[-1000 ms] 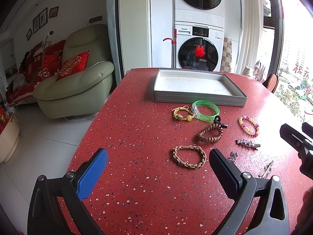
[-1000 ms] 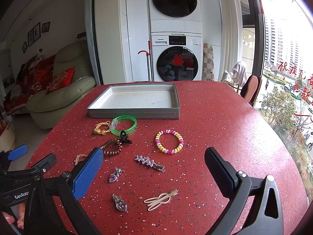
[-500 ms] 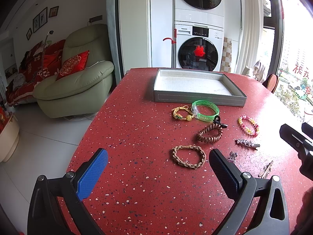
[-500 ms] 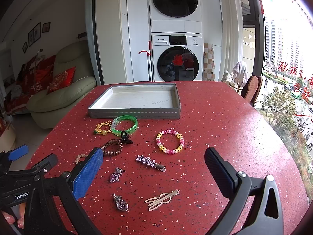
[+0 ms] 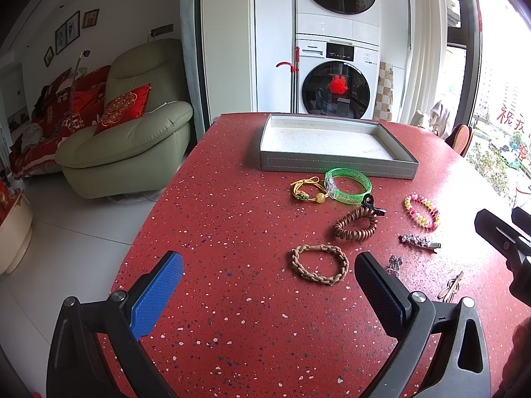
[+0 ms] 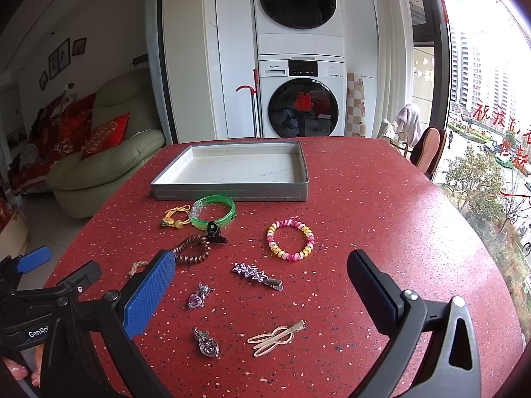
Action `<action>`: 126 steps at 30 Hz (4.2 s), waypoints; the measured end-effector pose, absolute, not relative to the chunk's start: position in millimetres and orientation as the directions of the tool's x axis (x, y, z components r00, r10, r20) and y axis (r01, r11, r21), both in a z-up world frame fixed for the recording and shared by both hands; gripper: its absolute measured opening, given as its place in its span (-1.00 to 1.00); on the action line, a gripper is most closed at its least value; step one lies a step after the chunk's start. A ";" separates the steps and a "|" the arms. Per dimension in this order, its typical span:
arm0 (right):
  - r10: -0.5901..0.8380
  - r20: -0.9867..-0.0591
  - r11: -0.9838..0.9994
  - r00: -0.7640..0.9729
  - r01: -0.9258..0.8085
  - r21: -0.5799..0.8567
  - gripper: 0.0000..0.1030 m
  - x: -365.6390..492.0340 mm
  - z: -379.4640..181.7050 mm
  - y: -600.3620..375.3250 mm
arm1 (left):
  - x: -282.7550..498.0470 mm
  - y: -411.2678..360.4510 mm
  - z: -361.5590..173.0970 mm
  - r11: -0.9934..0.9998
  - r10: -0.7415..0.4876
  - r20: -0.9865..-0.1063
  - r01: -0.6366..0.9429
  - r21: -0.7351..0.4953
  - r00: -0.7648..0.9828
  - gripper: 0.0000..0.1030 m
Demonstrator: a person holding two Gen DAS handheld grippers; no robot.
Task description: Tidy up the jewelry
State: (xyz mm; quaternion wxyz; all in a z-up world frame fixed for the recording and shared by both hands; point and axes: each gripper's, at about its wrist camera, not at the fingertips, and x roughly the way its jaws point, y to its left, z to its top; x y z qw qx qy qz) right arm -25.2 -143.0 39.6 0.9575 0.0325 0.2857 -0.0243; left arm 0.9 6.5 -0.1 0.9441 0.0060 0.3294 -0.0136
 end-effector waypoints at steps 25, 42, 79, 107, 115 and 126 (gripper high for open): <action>-0.030 -0.699 0.994 0.715 0.095 0.054 1.00 -10.8 12.7 -156.1 | 44.5 17.6 -25.5 0.992 -0.125 -0.777 0.079 -0.097 0.617 1.00; 0.119 -0.854 0.969 0.506 -0.246 -0.011 0.06 64.0 -27.0 -148.0 | 79.0 -11.4 -48.6 0.991 -0.132 -0.858 0.086 -0.103 0.495 0.81; 0.249 -0.768 0.967 0.590 -0.108 0.230 -0.63 175.1 70.4 -191.6 | 198.5 -18.3 75.5 0.941 -0.331 -0.727 0.274 -0.201 0.602 -0.51; 0.151 -0.847 0.984 0.509 0.009 0.180 -0.63 305.3 -27.0 -188.9 | 337.3 -64.6 -45.8 0.973 -0.074 -0.818 0.222 0.068 0.571 -0.50; 0.167 -0.827 0.979 0.536 0.009 0.204 -0.01 295.5 -17.4 -188.2 | 330.5 -66.9 -39.5 0.974 -0.035 -0.800 0.200 0.107 0.599 -0.50; 0.186 -0.780 0.973 0.597 -0.003 0.229 0.03 273.4 17.0 -189.4 | 317.6 -56.5 -16.4 0.980 -0.076 -0.760 0.189 0.062 0.646 -0.49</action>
